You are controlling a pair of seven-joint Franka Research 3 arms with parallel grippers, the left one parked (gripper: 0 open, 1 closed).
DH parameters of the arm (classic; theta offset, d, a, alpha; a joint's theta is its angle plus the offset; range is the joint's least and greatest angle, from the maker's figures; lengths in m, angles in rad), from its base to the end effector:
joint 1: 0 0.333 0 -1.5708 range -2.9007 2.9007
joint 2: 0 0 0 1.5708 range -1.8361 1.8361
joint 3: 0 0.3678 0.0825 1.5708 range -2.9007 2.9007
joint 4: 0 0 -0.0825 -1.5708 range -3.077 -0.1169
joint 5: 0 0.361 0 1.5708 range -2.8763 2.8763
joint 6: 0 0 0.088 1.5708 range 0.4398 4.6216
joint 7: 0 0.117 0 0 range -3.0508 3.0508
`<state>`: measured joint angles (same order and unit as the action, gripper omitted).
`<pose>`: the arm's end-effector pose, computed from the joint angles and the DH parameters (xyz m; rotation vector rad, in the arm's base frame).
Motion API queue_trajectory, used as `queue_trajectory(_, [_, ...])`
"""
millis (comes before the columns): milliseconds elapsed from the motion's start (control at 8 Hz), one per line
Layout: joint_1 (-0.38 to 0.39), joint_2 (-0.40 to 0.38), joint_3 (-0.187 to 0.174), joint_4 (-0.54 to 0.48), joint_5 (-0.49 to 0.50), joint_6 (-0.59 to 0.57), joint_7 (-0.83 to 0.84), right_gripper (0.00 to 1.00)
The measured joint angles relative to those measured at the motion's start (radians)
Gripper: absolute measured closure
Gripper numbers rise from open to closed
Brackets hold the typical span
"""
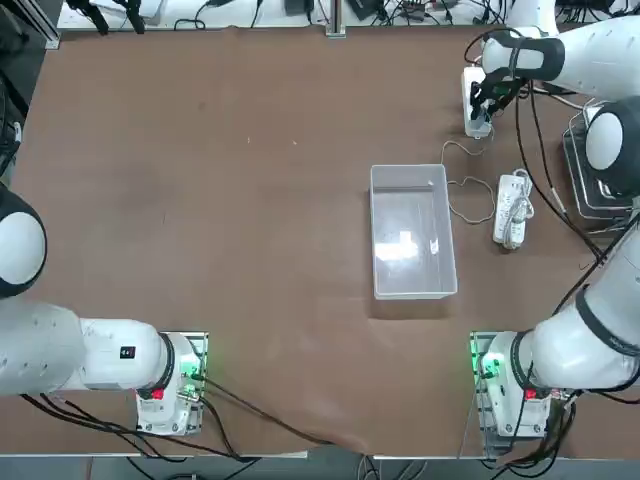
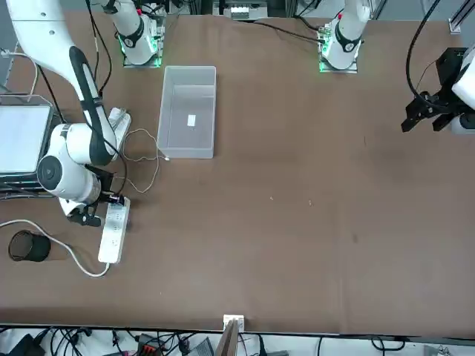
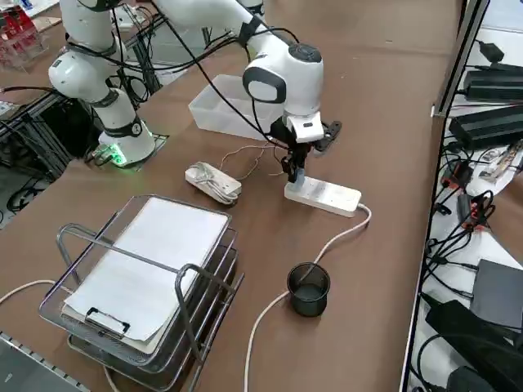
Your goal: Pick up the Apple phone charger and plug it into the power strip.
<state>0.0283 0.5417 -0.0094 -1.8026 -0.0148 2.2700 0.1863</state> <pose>0.6552 0.0126 0.2892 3.1067 -0.2433 -0.1127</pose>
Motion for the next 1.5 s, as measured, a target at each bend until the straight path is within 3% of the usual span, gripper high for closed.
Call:
queue_trajectory(250, [-0.003, 0.024, -0.002, 0.008, 0.000, -0.001, -0.002, 0.49])
queue_trajectory(625, [-0.005, 0.026, -0.002, 0.044, 0.000, -0.037, -0.003, 0.00])
queue_trajectory(1125, [-0.005, -0.040, -0.002, 0.104, 0.000, -0.147, -0.003, 0.00])
queue_trajectory(1500, [-0.002, -0.186, 0.005, 0.138, 0.000, -0.256, -0.006, 0.00])
